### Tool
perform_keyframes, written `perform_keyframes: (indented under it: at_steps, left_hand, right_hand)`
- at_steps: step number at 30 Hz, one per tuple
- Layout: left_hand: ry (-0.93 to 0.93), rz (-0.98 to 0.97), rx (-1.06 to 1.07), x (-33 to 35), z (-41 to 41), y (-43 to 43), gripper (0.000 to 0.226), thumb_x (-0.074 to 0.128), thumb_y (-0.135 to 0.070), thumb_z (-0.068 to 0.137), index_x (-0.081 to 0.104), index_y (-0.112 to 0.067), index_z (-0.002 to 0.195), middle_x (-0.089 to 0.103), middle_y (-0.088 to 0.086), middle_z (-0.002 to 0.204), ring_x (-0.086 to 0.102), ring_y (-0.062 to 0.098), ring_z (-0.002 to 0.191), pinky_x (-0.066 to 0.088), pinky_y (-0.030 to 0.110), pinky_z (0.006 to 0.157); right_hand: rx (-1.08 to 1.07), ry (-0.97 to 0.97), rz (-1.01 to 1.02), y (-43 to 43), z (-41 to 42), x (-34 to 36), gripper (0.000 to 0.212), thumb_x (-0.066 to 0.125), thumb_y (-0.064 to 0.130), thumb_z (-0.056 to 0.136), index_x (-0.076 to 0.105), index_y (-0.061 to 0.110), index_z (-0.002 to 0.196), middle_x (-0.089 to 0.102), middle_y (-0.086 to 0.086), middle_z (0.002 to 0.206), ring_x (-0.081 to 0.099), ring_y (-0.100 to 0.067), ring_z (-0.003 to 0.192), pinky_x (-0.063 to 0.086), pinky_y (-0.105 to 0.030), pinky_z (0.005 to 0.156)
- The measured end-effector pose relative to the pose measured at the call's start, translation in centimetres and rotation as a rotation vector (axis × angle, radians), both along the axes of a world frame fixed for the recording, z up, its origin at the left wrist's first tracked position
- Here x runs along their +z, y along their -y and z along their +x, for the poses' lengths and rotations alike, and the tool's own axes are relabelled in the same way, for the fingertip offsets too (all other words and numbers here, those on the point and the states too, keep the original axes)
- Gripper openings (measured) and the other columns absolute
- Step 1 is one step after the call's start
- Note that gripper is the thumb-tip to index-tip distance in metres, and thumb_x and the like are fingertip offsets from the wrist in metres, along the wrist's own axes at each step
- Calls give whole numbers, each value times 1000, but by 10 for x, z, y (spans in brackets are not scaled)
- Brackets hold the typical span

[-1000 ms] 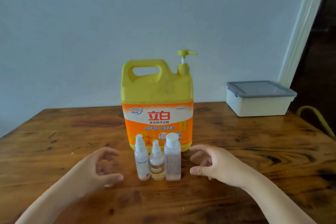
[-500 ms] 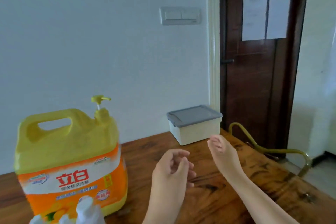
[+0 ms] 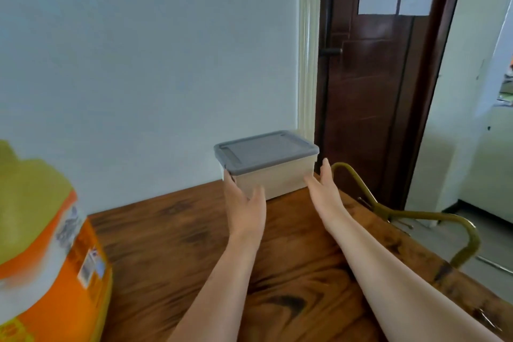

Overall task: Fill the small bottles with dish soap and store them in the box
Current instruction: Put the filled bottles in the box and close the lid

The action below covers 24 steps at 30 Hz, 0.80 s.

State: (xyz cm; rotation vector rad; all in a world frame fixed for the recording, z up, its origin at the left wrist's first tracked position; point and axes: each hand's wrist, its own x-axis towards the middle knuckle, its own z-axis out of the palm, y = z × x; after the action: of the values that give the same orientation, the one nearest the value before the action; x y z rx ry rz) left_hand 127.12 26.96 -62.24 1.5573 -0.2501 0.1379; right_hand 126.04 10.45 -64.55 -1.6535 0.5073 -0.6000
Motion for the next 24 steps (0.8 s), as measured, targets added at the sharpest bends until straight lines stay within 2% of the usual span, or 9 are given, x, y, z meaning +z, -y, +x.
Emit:
perform_keyframes:
  at_steps: [3, 5, 9, 12, 14, 17, 19, 21, 24]
  left_hand:
    - [13, -8, -32, -6, 3, -2, 75, 56, -14, 90, 19, -42, 149, 46, -16, 142, 48, 5, 125, 47, 19, 90]
    - [-12, -24, -27, -4, 0, -6, 70, 54, -17, 92, 22, -40, 149, 47, -16, 142, 48, 8, 127, 44, 20, 90]
    - [-17, 5, 64, 2, -15, -20, 56, 53, -27, 94, 33, -35, 146, 49, -12, 141, 47, 11, 127, 41, 26, 92]
    - [-13, 128, 192, 8, -37, -41, 46, 51, -37, 93, 44, -26, 137, 51, -9, 122, 52, 10, 108, 47, 30, 86]
    - [-46, 195, 250, 14, -52, -61, 46, 49, -42, 93, 46, -22, 134, 45, -13, 113, 46, 5, 98, 42, 27, 81]
    - [-103, 347, 249, 26, -77, -100, 54, 51, -47, 91, 46, -20, 138, 63, -7, 109, 53, 2, 78, 40, 21, 60]
    - [-128, 532, 211, 33, -97, -124, 64, 52, -50, 90, 43, -13, 141, 69, -5, 94, 62, 5, 70, 42, 21, 48]
    - [-185, 611, 110, 41, -120, -146, 47, 54, -47, 90, 58, -9, 116, 73, -2, 71, 70, 13, 61, 57, 32, 52]
    - [-280, 629, -82, 52, -168, -180, 28, 53, -39, 92, 54, -11, 95, 73, 5, 60, 72, 17, 54, 61, 31, 55]
  right_hand:
    - [69, -32, 53, -1, 0, 1, 78, 47, 43, 93, -8, 42, 148, 25, 6, 157, 33, -25, 139, 29, -45, 110]
    - [81, -30, 112, 1, -3, 5, 76, 45, 41, 94, -7, 40, 149, 27, 5, 157, 34, -25, 138, 30, -45, 110]
    - [-30, -119, 143, 0, -19, 15, 59, 32, 53, 97, 16, 33, 151, 32, -2, 154, 38, -28, 134, 32, -46, 107]
    - [-55, -196, 95, -15, -42, 24, 68, 23, 70, 90, 46, 26, 136, 53, -5, 137, 53, -27, 117, 38, -43, 100]
    - [-74, -219, 46, -27, -62, 34, 75, 19, 76, 85, 53, 25, 129, 58, -3, 121, 53, -30, 119, 37, -47, 103]
    - [-68, -246, -12, -39, -100, 45, 72, 24, 84, 75, 57, 22, 92, 57, 3, 88, 59, -23, 89, 43, -47, 98]
    - [-18, -276, -66, -45, -127, 47, 68, 33, 84, 72, 55, 22, 86, 64, -6, 90, 63, -22, 86, 50, -46, 94]
    - [27, -319, -146, -48, -152, 46, 56, 44, 72, 82, 60, 19, 92, 67, -10, 95, 66, -25, 91, 56, -45, 87]
    - [132, -418, -309, -63, -199, 56, 30, 50, 54, 90, 61, 29, 102, 67, -1, 92, 65, -16, 86, 60, -34, 69]
